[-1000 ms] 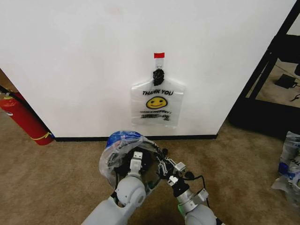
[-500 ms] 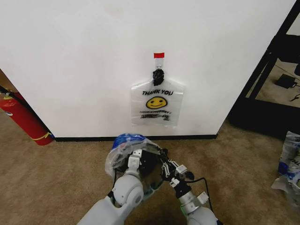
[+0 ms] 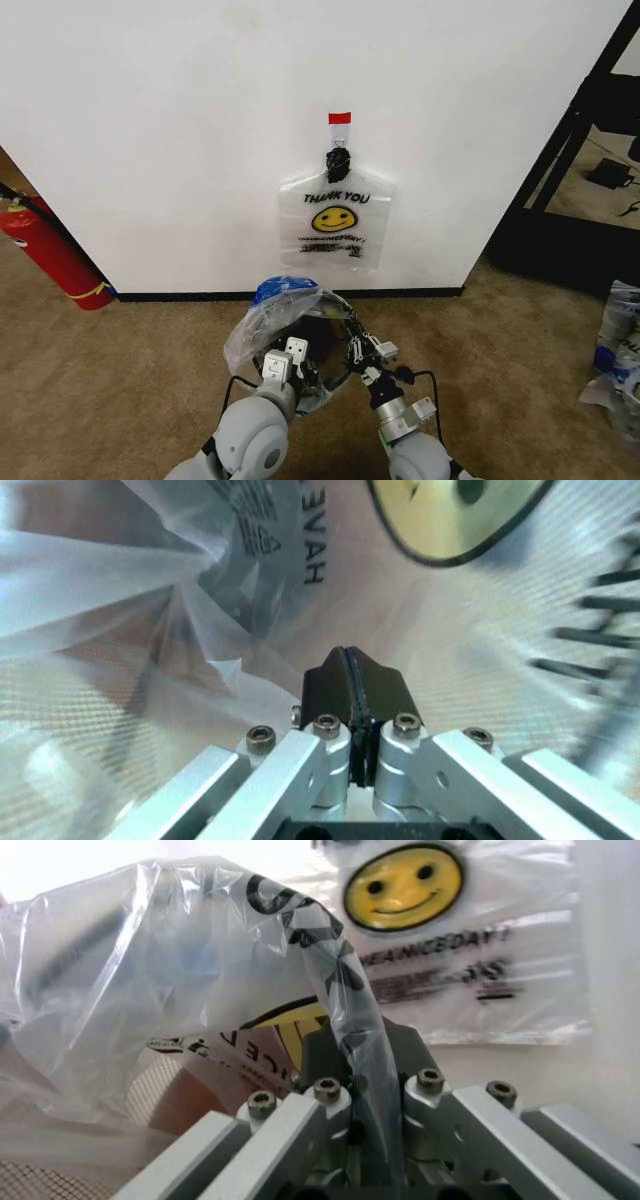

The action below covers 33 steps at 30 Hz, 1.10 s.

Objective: Pick up the garbage bag from the wall and place it over the trash bin.

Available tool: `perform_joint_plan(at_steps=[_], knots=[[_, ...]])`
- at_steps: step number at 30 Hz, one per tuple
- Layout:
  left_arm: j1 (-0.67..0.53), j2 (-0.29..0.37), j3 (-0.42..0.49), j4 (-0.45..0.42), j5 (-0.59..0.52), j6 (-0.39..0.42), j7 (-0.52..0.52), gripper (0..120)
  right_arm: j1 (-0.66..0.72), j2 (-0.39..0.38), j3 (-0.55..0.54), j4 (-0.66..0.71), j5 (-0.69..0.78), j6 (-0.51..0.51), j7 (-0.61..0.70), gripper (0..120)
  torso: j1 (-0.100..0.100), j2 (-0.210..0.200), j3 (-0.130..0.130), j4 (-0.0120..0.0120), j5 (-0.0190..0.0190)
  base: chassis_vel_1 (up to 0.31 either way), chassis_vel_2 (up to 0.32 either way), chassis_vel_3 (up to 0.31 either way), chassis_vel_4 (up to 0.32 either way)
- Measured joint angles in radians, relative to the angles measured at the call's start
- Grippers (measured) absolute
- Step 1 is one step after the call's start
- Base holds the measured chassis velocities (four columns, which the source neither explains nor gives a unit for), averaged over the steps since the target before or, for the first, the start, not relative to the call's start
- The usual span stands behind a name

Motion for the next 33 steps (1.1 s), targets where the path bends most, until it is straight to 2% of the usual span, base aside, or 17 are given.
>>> perform_joint_plan(at_steps=[5, 6, 11, 14, 16, 19, 21, 25, 27, 28, 33], knots=[[0.055, 0.036, -0.045, -0.149, -0.031, 0.000, 0.012, 0, -0.005, -0.006, 0.025, -0.009, 0.039, -0.015, 0.031, 0, 0.000, 0.000, 0.000, -0.0001, 0.0002, 0.000, 0.000, 0.000, 0.000], [0.055, 0.036, -0.045, -0.149, -0.031, 0.000, 0.012, 0, -0.005, -0.006, 0.025, -0.009, 0.039, -0.015, 0.031, 0, 0.000, 0.000, 0.000, -0.0001, 0.0002, 0.000, 0.000, 0.000, 0.000], [0.114, 0.078, -0.154, -0.275, -0.044, -0.008, 0.050, 0, -0.019, -0.018, 0.043, 0.026, 0.094, -0.032, 0.038, 0, 0.000, 0.000, 0.000, 0.0000, 0.0000, 0.000, 0.000, 0.000, 0.000], [0.137, 0.096, -0.227, -0.299, 0.000, -0.039, 0.088, 1, -0.026, -0.022, 0.050, 0.056, 0.122, -0.053, 0.064, 0, 0.000, 0.000, 0.000, 0.0000, 0.0001, 0.000, 0.000, 0.000, 0.000], [0.154, 0.120, -0.306, -0.307, 0.048, -0.069, 0.131, 10, -0.033, -0.032, 0.054, 0.091, 0.158, -0.082, 0.094, 0, 0.000, 0.000, 0.000, 0.0002, 0.0000, 0.000, 0.000, 0.000, 0.000], [0.166, 0.150, -0.364, -0.307, 0.064, -0.086, 0.152, 21, -0.042, -0.045, 0.059, 0.138, 0.206, -0.111, 0.121, 0, 0.000, 0.000, 0.000, -0.0001, 0.0001, 0.000, 0.000, 0.000, 0.000], [0.173, 0.153, -0.372, -0.308, 0.064, -0.089, 0.154, 26, -0.043, -0.047, 0.062, 0.151, 0.217, -0.114, 0.127, 0, 0.000, 0.000, 0.000, -0.0002, 0.0001, 0.000, 0.000, 0.000, 0.000], [0.214, 0.121, -0.387, -0.307, 0.041, -0.126, 0.183, 43, -0.049, -0.040, 0.069, 0.191, 0.269, -0.118, 0.147, 0, 0.000, 0.000, 0.000, 0.0001, 0.0000, 0.000, 0.000, 0.000, 0.000], [0.226, 0.108, -0.399, -0.292, 0.007, -0.147, 0.204, 51, -0.051, -0.035, 0.070, 0.201, 0.293, -0.120, 0.161, 0, 0.000, 0.000, 0.000, 0.0001, 0.0000, 0.000, 0.000, 0.000, 0.000], [0.226, 0.108, -0.399, -0.292, 0.007, -0.147, 0.204, 51, -0.051, -0.035, 0.070, 0.201, 0.293, -0.120, 0.161, 0, 0.000, 0.000, 0.000, 0.0001, 0.0000, 0.000, 0.000, 0.000, 0.000], [0.227, 0.114, -0.429, -0.266, -0.090, -0.144, 0.235, 71, -0.038, -0.022, 0.071, 0.193, 0.311, -0.121, 0.197, 0, 0.000, 0.000, 0.000, 0.0000, 0.0003, 0.000, 0.000, 0.000, 0.000]])
